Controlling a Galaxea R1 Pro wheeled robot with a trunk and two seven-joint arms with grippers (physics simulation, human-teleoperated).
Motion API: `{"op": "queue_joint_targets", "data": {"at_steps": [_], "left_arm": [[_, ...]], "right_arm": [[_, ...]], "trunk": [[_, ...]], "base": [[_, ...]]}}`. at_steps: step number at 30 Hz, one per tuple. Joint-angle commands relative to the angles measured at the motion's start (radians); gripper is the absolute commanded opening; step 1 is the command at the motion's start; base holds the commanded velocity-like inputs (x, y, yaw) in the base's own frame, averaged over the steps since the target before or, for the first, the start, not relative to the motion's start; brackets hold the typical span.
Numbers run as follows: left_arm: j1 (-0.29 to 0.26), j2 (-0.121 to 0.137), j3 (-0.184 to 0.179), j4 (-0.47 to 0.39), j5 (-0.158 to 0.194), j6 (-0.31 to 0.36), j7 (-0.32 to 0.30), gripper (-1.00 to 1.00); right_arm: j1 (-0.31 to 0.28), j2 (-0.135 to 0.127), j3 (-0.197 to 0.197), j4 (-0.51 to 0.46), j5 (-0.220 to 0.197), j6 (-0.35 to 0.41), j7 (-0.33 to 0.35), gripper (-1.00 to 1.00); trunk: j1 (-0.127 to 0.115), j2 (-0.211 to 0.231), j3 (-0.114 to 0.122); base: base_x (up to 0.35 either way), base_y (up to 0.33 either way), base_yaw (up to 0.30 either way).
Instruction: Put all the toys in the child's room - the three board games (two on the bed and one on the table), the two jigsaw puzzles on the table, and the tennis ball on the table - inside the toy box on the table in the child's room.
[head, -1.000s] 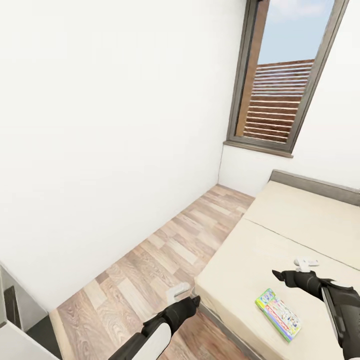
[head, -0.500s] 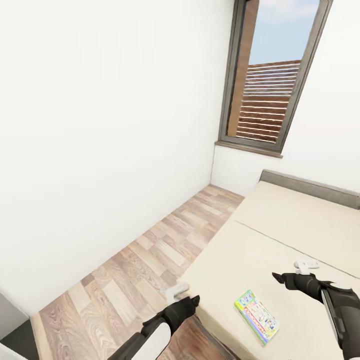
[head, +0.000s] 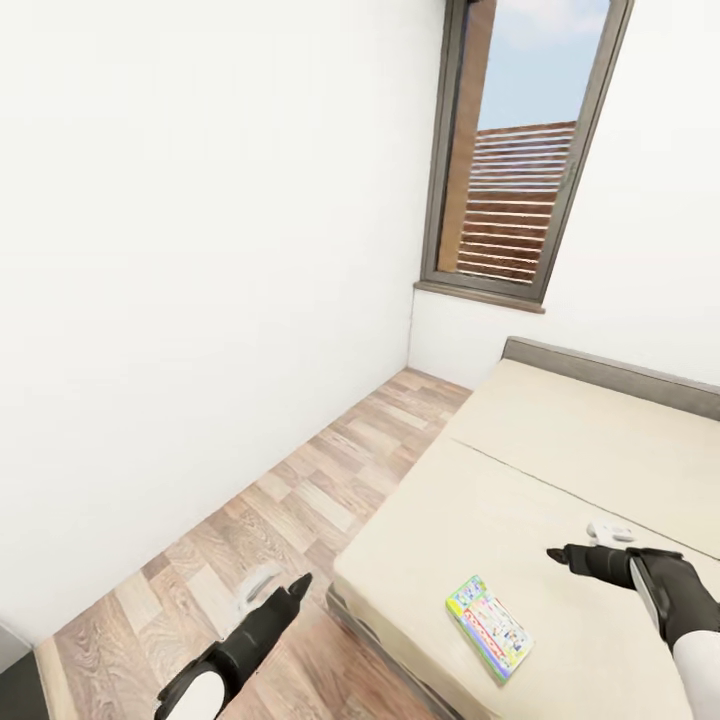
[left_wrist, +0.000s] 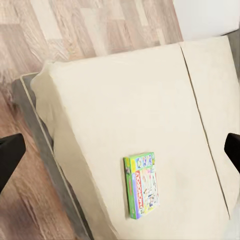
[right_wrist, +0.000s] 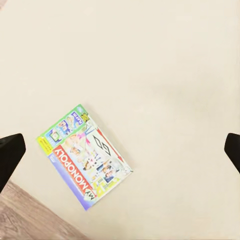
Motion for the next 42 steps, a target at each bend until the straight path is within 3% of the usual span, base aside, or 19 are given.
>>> {"op": "queue_joint_targets", "data": {"at_steps": [1,4,7,8,11,12,15,16,18,24,35,42], "left_arm": [[0.028,0.031,0.015,-0.038,0.023,0.0,0.003,1.0],[0.052,0.053,0.046,-0.064,0.076,0.002,0.011,1.0],[0.065,0.063,0.069,-0.071,0.165,0.004,0.059,1.0],[0.064,0.058,0.075,-0.069,0.214,0.011,0.128,1.0],[0.054,0.039,0.071,-0.068,0.245,0.031,0.198,1.0],[0.047,0.031,0.066,-0.066,0.243,0.039,0.213,1.0],[0.017,-0.006,0.044,-0.031,0.17,0.062,0.25,1.0],[-0.007,-0.032,0.037,0.013,0.131,0.07,0.26,1.0],[-0.02,-0.044,0.035,0.042,0.116,0.073,0.262,1.0],[-0.04,-0.058,0.033,0.093,0.095,0.077,0.264,1.0],[-0.045,-0.054,0.041,0.115,0.093,0.077,0.266,1.0],[-0.045,-0.054,0.058,0.129,0.092,0.077,0.267,1.0]], "right_arm": [[-0.016,-0.005,-0.006,0.029,0.011,-0.008,0.006,1.0],[-0.028,-0.009,-0.006,0.055,0.01,-0.018,0.004,1.0],[-0.034,-0.011,-0.006,0.069,0.01,-0.022,0.003,1.0],[-0.036,-0.011,-0.004,0.074,0.011,-0.026,0.002,1.0],[-0.038,-0.007,0.001,0.085,0.012,-0.034,-0.008,1.0],[-0.038,-0.006,0.001,0.093,0.013,-0.041,-0.015,1.0],[-0.038,-0.004,0.004,0.125,0.011,-0.114,-0.03,1.0],[-0.038,-0.003,0.006,0.135,0.01,-0.156,-0.033,1.0],[-0.038,-0.003,0.006,0.139,0.009,-0.172,-0.033,1.0],[-0.035,-0.002,0.008,0.145,0.01,-0.195,-0.031,1.0],[-0.034,-0.001,0.008,0.147,0.012,-0.196,-0.024,1.0],[-0.037,0.0,0.007,0.153,0.045,-0.195,-0.024,1.0]], "trunk": [[0.001,-0.002,-0.002],[0.001,-0.002,-0.002],[0.001,-0.002,-0.002],[0.001,-0.002,-0.002],[0.012,-0.023,-0.012],[0.016,-0.03,-0.015],[0.028,-0.051,-0.024],[0.031,-0.058,-0.027],[0.039,-0.072,-0.034],[0.062,-0.114,-0.052],[0.104,-0.191,-0.087],[0.131,-0.24,-0.109]], "base": [[0.0,-0.007,-0.005],[0.0,-0.005,-0.003],[0.0,-0.002,-0.002],[0.0,-0.001,-0.001],[0.0,0.0,0.0],[0.0,0.0,0.0],[0.0,0.0,0.0],[0.0,0.0,0.0],[0.0,0.0,0.0],[0.0,0.0,0.0],[0.0,0.0,0.0],[0.0,0.0,0.0]]}}
